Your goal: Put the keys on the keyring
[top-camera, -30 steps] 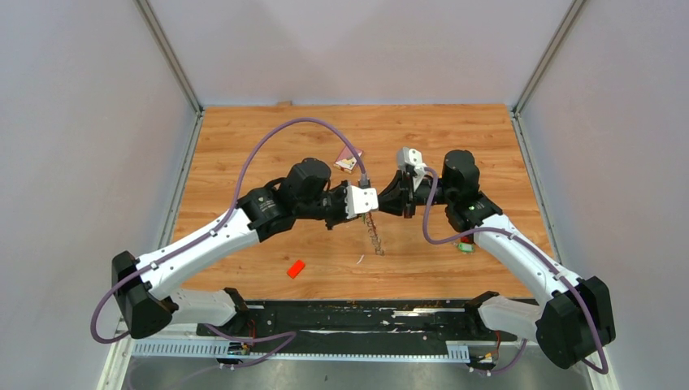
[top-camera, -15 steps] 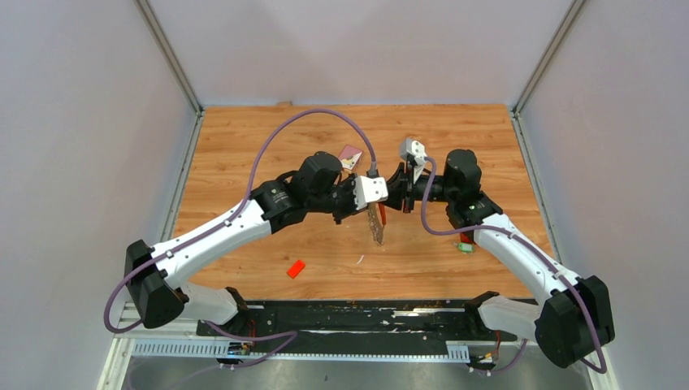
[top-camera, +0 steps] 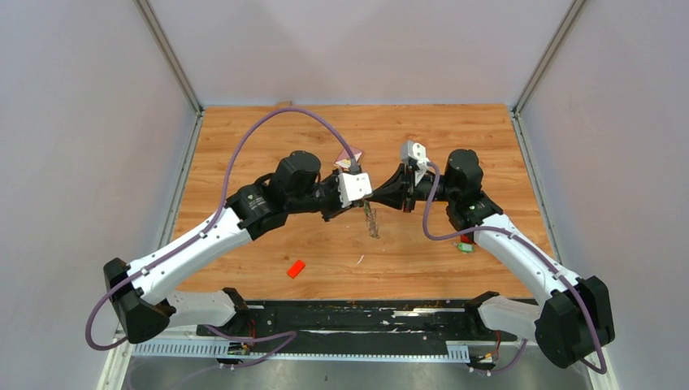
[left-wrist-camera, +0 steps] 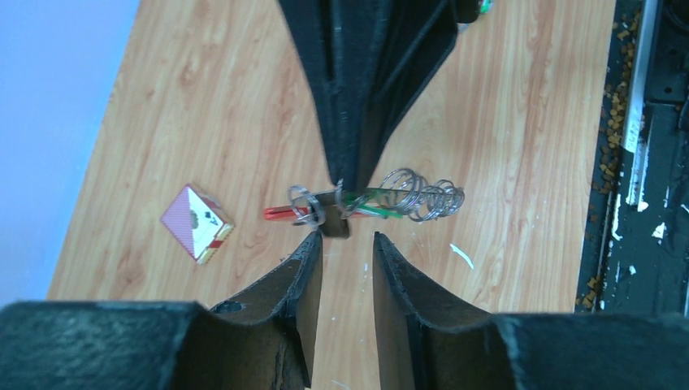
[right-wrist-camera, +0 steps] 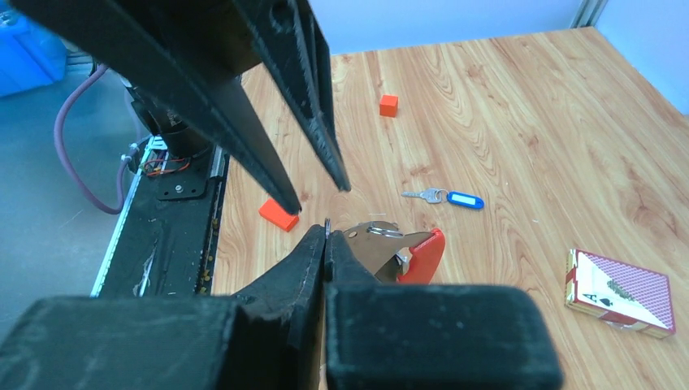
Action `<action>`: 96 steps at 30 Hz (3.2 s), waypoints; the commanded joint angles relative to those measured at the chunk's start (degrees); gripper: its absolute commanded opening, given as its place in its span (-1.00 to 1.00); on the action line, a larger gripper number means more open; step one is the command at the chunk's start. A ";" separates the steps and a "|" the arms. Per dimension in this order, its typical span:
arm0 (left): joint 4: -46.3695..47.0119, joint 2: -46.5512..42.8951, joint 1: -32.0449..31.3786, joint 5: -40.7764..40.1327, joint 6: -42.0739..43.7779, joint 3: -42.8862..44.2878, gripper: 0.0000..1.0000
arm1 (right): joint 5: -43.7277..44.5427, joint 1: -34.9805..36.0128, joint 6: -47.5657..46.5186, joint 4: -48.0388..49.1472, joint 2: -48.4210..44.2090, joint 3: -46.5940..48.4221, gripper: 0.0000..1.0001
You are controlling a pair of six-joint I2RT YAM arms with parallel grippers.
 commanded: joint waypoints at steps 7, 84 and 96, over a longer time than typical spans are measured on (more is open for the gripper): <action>2.70 -0.72 0.97 3.56 1.00 0.83 -0.30 | -4.90 -0.51 -1.51 4.35 -1.15 -0.07 -1.00; -30.57 15.41 -3.14 1.09 -2.20 29.44 -1.00 | -9.12 -0.19 -1.68 7.48 0.20 -2.40 -0.27; -30.10 15.96 -3.16 1.29 -2.46 28.75 -1.00 | -9.28 1.05 -1.07 7.63 -0.06 -1.70 -0.47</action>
